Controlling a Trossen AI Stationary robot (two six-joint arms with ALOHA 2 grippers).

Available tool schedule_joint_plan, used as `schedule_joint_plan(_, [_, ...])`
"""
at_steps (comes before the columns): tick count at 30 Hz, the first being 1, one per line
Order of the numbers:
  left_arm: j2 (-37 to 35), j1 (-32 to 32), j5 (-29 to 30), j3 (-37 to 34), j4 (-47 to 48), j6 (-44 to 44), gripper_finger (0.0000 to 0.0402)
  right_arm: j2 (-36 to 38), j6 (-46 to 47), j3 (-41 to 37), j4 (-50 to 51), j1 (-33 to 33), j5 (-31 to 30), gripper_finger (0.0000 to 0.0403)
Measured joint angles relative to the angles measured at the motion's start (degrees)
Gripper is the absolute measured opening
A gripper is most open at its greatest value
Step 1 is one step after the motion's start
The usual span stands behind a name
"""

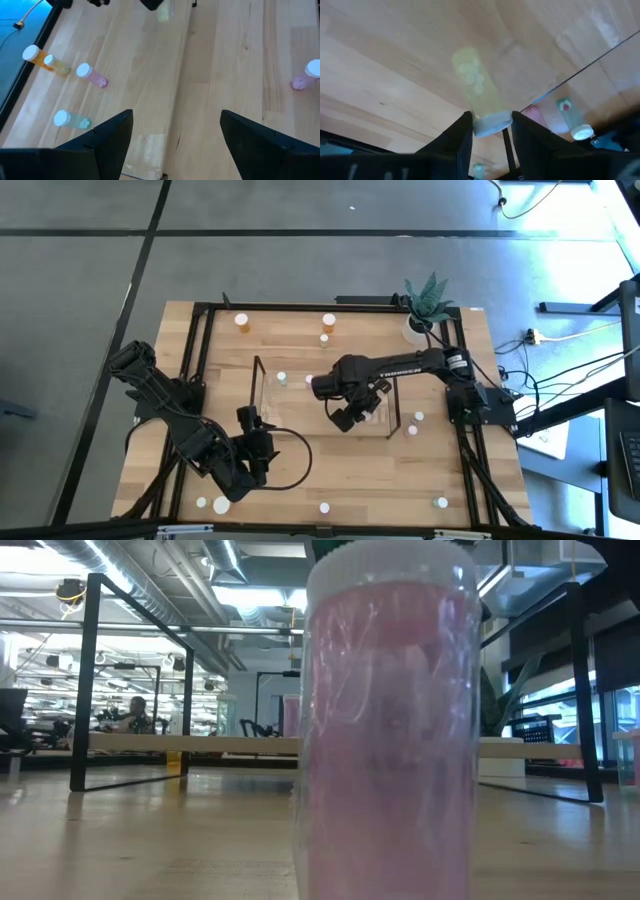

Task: Pick and place medicine bottles onto shelf by color
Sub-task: Put the bottom right yellow pill bottle on the shelf

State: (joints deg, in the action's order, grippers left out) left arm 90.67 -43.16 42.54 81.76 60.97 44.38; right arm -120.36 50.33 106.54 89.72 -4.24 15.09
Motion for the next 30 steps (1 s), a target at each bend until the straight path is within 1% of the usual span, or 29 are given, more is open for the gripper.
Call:
schedule_joint_plan(7, [0.0, 0.0, 0.0, 0.0, 0.0, 0.0, 0.0293, -0.3, 0.5, 0.0, -0.9, 0.0, -1.4, 0.0128])
schedule_joint_plan(10, [0.0, 0.0, 0.0, 0.0, 0.0, 0.0, 0.0293, -1.1, 0.4, 0.0, -0.9, 0.0, -0.1, 0.0128])
schedule_joint_plan(22, [0.0, 0.0, 0.0, 0.0, 0.0, 0.0, 0.0293, -1.2, 0.7, -0.1, 0.3, -0.1, 1.6, 0.0128])
schedule_joint_plan(30, [0.0, 0.0, 0.0, 0.0, 0.0, 0.0, 0.0293, -1.2, 1.9, -3.1, 0.5, -0.1, 4.4, 0.0128])
